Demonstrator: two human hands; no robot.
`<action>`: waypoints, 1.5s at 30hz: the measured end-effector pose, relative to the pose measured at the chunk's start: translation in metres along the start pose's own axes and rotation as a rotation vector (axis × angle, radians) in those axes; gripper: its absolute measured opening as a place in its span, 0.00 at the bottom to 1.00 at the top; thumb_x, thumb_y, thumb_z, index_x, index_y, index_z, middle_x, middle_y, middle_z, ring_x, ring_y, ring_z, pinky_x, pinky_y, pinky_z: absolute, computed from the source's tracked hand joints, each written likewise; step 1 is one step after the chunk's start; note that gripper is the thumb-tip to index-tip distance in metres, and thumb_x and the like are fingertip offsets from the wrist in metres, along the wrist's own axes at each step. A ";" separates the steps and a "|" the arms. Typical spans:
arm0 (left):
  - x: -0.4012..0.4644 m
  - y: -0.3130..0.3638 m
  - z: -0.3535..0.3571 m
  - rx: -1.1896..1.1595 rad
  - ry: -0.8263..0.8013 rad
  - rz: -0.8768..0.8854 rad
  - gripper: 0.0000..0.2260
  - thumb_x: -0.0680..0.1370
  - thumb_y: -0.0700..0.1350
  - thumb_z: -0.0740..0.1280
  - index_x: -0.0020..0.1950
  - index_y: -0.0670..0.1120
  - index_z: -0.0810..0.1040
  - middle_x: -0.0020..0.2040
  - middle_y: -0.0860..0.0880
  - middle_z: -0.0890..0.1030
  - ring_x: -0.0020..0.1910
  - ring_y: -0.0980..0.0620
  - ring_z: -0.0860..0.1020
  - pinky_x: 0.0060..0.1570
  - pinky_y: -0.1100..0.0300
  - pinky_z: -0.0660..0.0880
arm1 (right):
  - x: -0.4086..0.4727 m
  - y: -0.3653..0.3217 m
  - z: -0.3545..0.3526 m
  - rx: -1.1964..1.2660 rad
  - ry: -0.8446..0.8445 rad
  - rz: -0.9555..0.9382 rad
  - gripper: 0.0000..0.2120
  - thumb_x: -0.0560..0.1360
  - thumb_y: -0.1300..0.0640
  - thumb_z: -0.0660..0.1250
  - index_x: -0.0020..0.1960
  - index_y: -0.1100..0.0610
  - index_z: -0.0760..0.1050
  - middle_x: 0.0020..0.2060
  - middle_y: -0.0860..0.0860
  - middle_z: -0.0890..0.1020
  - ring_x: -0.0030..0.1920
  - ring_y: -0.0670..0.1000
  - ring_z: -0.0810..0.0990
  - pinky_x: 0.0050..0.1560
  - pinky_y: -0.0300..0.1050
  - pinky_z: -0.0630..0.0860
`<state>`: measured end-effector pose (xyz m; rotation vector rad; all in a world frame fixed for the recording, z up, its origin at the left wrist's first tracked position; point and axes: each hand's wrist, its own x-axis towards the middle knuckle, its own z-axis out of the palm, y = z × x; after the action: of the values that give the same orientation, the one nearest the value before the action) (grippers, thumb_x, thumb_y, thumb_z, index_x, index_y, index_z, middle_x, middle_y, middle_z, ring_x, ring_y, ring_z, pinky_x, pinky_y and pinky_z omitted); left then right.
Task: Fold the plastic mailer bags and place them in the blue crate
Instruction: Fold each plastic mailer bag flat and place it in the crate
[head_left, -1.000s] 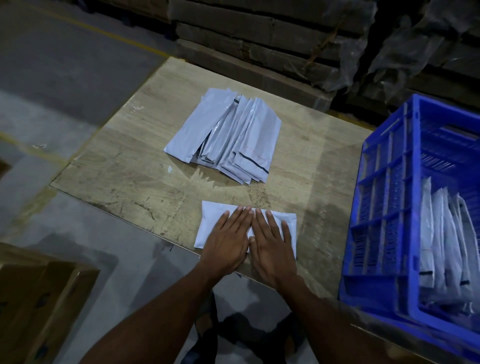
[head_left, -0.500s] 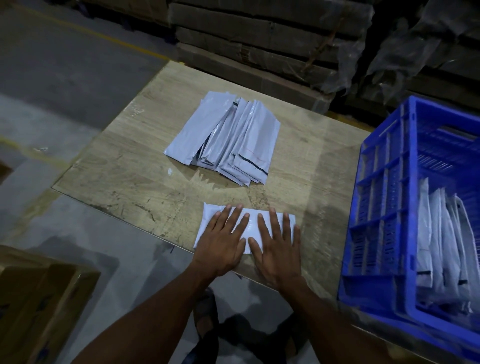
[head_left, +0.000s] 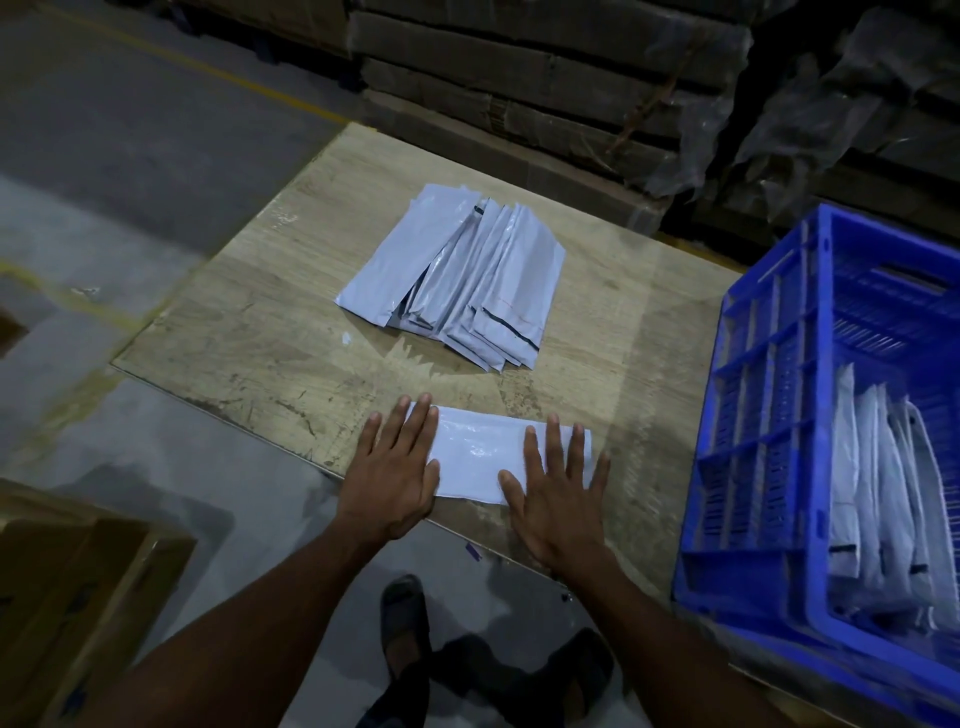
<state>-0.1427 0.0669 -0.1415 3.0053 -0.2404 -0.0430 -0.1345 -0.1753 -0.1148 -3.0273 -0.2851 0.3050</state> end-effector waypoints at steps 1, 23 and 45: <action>0.000 0.001 0.000 0.001 0.000 -0.002 0.31 0.82 0.54 0.51 0.84 0.43 0.57 0.85 0.46 0.53 0.84 0.45 0.52 0.79 0.39 0.54 | 0.001 -0.010 -0.004 -0.014 0.028 -0.041 0.33 0.83 0.36 0.43 0.82 0.53 0.50 0.82 0.53 0.49 0.81 0.61 0.43 0.76 0.71 0.41; 0.020 0.050 -0.010 -0.180 0.115 0.103 0.25 0.79 0.41 0.56 0.75 0.34 0.71 0.75 0.35 0.72 0.76 0.37 0.68 0.78 0.44 0.48 | 0.011 0.008 -0.016 0.045 -0.014 -0.153 0.30 0.85 0.45 0.40 0.80 0.59 0.58 0.80 0.55 0.58 0.80 0.58 0.53 0.74 0.70 0.58; 0.018 0.003 0.004 -0.026 -0.081 0.123 0.33 0.84 0.66 0.42 0.85 0.53 0.53 0.86 0.48 0.48 0.84 0.39 0.43 0.78 0.34 0.48 | 0.006 0.027 -0.010 -0.058 -0.139 -0.455 0.35 0.82 0.35 0.47 0.81 0.55 0.55 0.82 0.54 0.49 0.81 0.56 0.49 0.77 0.66 0.57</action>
<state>-0.1259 0.0607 -0.1453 2.9598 -0.4287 -0.1547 -0.1216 -0.2014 -0.1090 -2.8839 -0.9848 0.4708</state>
